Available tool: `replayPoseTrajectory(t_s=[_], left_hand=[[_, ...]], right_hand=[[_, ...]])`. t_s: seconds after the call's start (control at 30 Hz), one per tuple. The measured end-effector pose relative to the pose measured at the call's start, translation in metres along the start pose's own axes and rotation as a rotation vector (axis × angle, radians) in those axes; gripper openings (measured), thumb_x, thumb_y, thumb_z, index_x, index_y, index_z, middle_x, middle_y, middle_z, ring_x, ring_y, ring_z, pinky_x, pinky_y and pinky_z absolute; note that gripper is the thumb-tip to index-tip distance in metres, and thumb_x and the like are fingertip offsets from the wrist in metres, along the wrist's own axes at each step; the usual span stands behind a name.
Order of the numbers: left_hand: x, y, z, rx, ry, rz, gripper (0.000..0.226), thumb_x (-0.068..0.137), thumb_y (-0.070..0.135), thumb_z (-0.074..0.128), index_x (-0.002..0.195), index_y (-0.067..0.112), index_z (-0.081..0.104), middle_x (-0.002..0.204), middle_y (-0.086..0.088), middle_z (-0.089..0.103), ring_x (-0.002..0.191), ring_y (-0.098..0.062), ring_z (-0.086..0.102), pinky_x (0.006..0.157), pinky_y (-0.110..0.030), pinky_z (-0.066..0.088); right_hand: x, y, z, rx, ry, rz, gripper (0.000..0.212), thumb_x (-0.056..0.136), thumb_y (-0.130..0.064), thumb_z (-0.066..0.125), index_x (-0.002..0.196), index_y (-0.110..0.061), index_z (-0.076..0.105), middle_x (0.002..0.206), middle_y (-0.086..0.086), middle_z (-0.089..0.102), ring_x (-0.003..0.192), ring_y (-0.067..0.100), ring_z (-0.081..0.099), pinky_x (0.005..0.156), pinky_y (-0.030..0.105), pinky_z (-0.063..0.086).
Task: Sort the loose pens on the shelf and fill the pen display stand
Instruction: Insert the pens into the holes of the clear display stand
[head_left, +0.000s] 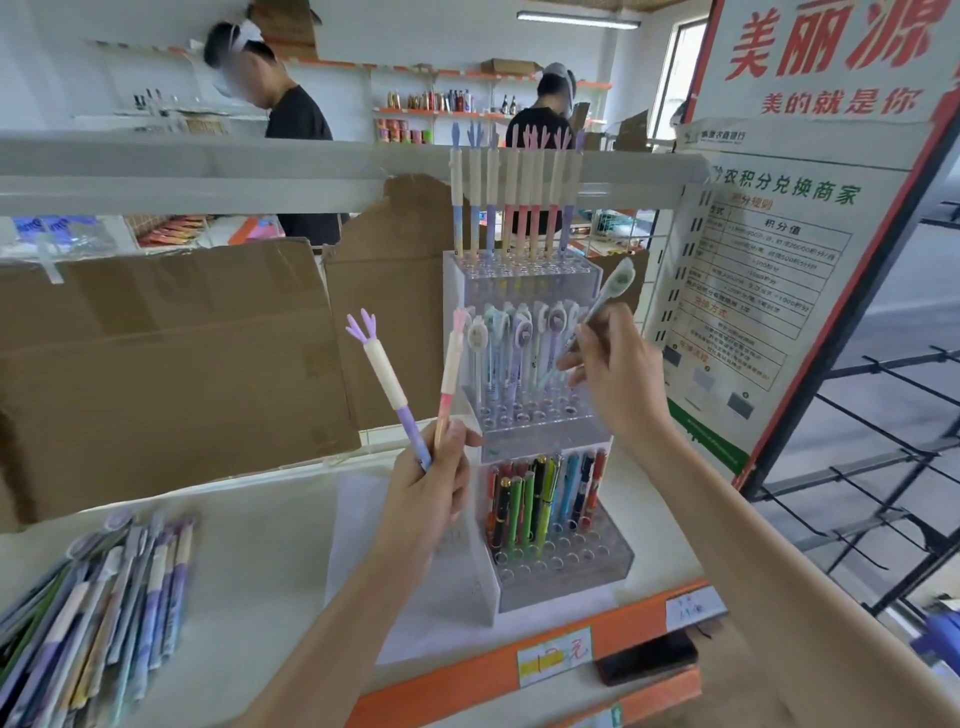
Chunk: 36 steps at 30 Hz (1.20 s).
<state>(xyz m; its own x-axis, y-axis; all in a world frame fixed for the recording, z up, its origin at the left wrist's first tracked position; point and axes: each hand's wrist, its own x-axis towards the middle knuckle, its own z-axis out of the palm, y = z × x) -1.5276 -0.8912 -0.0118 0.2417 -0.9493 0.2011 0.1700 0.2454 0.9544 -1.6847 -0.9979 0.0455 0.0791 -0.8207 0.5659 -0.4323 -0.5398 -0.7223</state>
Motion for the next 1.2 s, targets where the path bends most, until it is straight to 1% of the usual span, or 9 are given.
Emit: replayPoseTrajectory(t_s=[0.13, 0.27, 0.47, 0.63, 0.73, 0.83, 0.97, 1.13, 1.2], left_hand=[[-0.002, 0.001, 0.002, -0.012, -0.001, -0.048, 0.024, 0.098, 0.020, 0.042, 0.082, 0.007, 0.053, 0.049, 0.009, 0.022, 0.040, -0.003, 0.018, 0.036, -0.011, 0.019], [-0.001, 0.001, 0.002, -0.005, -0.006, -0.062, 0.023, 0.098, 0.020, 0.042, 0.083, 0.006, 0.052, 0.049, 0.008, 0.022, 0.040, -0.004, 0.018, 0.036, -0.012, 0.019], [0.001, -0.002, -0.001, 0.007, 0.000, -0.068, 0.026, 0.094, 0.026, 0.048, 0.077, 0.009, 0.054, 0.047, 0.009, 0.022, 0.039, -0.005, 0.018, 0.036, -0.012, 0.019], [0.001, 0.001, -0.004, 0.003, -0.102, -0.045, 0.050, 0.073, 0.062, 0.063, 0.076, 0.018, 0.041, 0.051, 0.010, 0.023, 0.042, -0.006, 0.016, 0.036, -0.014, 0.017], [0.002, 0.005, -0.007, -0.057, -0.124, -0.066, 0.061, 0.069, 0.081, 0.045, 0.077, 0.021, 0.046, 0.056, 0.008, 0.027, 0.043, -0.005, 0.017, 0.037, -0.014, 0.016], [0.008, 0.012, -0.006, -0.028, -0.083, -0.026, 0.045, 0.085, 0.063, 0.034, 0.066, 0.022, 0.041, 0.057, 0.007, 0.027, 0.043, -0.005, 0.017, 0.036, -0.014, 0.018], [0.024, 0.032, 0.003, 0.040, -0.098, 0.116, 0.033, 0.098, 0.033, 0.035, 0.070, 0.017, 0.035, 0.052, 0.011, 0.028, 0.042, -0.003, 0.019, 0.037, -0.012, 0.020], [0.056, 0.061, 0.010, 0.098, -0.094, 0.216, 0.030, 0.100, 0.027, 0.035, 0.075, 0.013, 0.041, 0.051, 0.009, 0.036, 0.038, -0.003, 0.026, 0.035, -0.013, 0.023], [0.067, 0.069, 0.008, 0.115, -0.007, 0.241, 0.030, 0.101, 0.027, 0.034, 0.076, 0.014, 0.045, 0.054, 0.008, 0.045, 0.041, -0.005, 0.036, 0.036, -0.014, 0.028]], right_hand=[[0.007, 0.006, 0.009, -0.093, -0.085, 0.010, 0.010, 0.099, -0.016, 0.043, 0.090, -0.012, 0.045, 0.072, 0.003, 0.066, 0.056, 0.007, 0.063, 0.050, 0.023, 0.051], [0.010, 0.010, 0.020, -0.197, -0.201, 0.052, 0.014, 0.100, -0.018, 0.043, 0.091, -0.009, 0.049, 0.072, 0.007, 0.064, 0.051, 0.009, 0.053, 0.040, 0.014, 0.037], [0.008, 0.012, 0.033, -0.410, -0.353, 0.090, 0.019, 0.099, -0.021, 0.044, 0.102, -0.009, 0.059, 0.089, 0.009, 0.063, 0.070, 0.025, 0.058, 0.065, 0.032, 0.047], [0.006, 0.011, 0.031, -0.377, -0.364, 0.130, 0.022, 0.099, -0.021, 0.046, 0.107, -0.007, 0.062, 0.098, 0.010, 0.064, 0.076, 0.022, 0.058, 0.069, 0.030, 0.045], [-0.001, 0.007, 0.021, -0.270, -0.283, 0.135, 0.021, 0.096, -0.024, 0.052, 0.107, -0.009, 0.061, 0.088, -0.002, 0.063, 0.072, 0.011, 0.057, 0.060, 0.013, 0.045], [-0.013, -0.008, 0.013, -0.096, -0.261, 0.099, 0.014, 0.093, -0.027, 0.056, 0.096, -0.016, 0.064, 0.072, -0.011, 0.060, 0.055, -0.004, 0.050, 0.048, 0.005, 0.038], [-0.018, -0.049, 0.013, 0.104, -0.373, -0.033, 0.011, 0.089, -0.036, 0.058, 0.080, -0.037, 0.063, 0.059, -0.008, 0.061, 0.046, -0.002, 0.047, 0.047, 0.010, 0.036], [0.014, -0.077, 0.027, 0.145, -0.335, -0.083, 0.012, 0.088, -0.023, 0.063, 0.084, -0.013, 0.068, 0.070, 0.002, 0.067, 0.059, 0.006, 0.057, 0.064, 0.025, 0.048], [0.033, -0.083, 0.030, 0.216, -0.306, -0.062, 0.010, 0.089, -0.017, 0.062, 0.080, -0.014, 0.065, 0.066, -0.001, 0.065, 0.058, 0.006, 0.058, 0.063, 0.025, 0.048]])
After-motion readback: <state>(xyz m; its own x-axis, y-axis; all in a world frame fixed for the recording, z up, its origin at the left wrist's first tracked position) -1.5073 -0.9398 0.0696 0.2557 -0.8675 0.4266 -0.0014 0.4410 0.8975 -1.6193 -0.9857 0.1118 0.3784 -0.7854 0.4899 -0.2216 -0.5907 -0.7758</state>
